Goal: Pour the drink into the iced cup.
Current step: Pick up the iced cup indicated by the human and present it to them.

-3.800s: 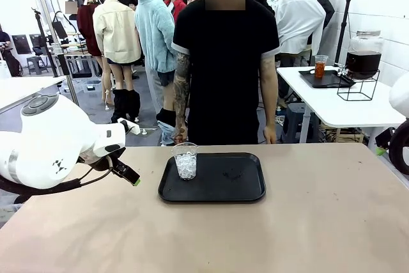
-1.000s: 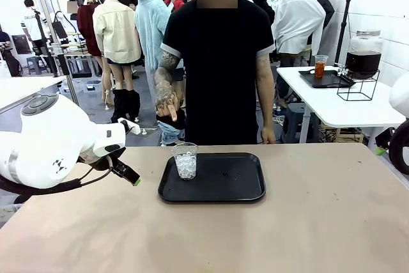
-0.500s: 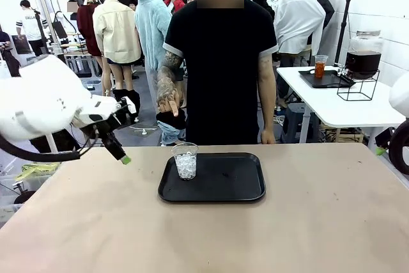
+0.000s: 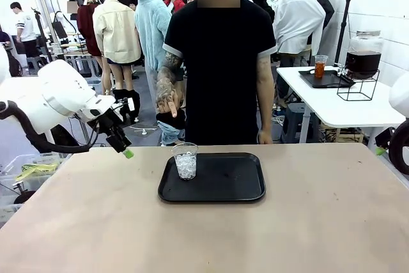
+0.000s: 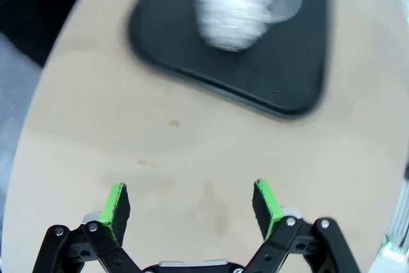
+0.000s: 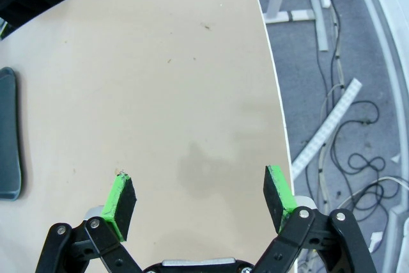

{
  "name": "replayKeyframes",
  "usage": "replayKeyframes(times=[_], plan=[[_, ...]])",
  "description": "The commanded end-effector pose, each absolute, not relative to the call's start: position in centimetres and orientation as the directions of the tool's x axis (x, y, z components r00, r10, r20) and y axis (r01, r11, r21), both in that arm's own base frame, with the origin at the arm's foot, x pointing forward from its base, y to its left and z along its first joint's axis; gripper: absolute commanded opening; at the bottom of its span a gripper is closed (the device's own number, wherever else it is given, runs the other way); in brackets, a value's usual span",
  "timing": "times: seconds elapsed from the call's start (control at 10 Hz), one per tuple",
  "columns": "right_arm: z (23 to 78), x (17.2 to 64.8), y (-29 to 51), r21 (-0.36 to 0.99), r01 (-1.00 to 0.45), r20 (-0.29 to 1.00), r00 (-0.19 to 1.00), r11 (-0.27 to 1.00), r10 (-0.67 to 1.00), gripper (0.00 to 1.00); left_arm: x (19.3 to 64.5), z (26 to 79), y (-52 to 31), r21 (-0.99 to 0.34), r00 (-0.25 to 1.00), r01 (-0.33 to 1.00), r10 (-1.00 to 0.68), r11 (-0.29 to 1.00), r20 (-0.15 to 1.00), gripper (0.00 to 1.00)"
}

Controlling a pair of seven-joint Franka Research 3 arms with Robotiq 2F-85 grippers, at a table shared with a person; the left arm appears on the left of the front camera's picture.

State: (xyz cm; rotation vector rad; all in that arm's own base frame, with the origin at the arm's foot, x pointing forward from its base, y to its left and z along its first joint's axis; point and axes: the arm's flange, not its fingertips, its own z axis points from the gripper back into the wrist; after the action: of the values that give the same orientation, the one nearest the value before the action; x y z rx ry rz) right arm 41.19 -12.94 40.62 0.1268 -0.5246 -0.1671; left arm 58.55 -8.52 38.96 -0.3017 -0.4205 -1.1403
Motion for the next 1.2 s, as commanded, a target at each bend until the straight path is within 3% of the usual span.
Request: replayKeyframes(times=[0.0, 0.2, 0.3, 0.6, 1.1], plan=[[40.5, 40.9, -12.5, 0.158, 0.148, 0.493, 0.845, 0.976, -0.208, 1.0, 57.4, 39.4, -8.8, -0.006, 0.212, 0.972, -0.864, 0.235, 0.456, 1.0], [40.5, 40.9, -12.5, 0.158, 0.148, 0.493, 0.845, 0.976, -0.208, 1.0, 57.4, 39.4, -8.8, -0.006, 0.212, 0.972, -0.864, 0.235, 0.456, 1.0], [40.5, 40.9, -12.5, 0.158, 0.148, 0.493, 0.845, 0.976, -0.208, 1.0, 58.3, 38.9, -9.3, -0.014, 0.316, 0.937, -0.827, 0.35, 0.465, 1.0], [40.5, 40.9, -12.5, 0.158, 0.148, 0.493, 0.845, 0.976, -0.208, 1.0, 59.4, 35.3, -10.3, -0.006, 0.132, 0.984, -0.714, 0.176, 0.688, 1.0], [40.5, 40.9, -12.5, 0.158, 0.148, 0.493, 0.845, 0.976, -0.208, 1.0, 59.2, 30.9, -14.2, -0.074, 0.059, 0.997, -0.618, 0.001, 0.784, 1.0]])
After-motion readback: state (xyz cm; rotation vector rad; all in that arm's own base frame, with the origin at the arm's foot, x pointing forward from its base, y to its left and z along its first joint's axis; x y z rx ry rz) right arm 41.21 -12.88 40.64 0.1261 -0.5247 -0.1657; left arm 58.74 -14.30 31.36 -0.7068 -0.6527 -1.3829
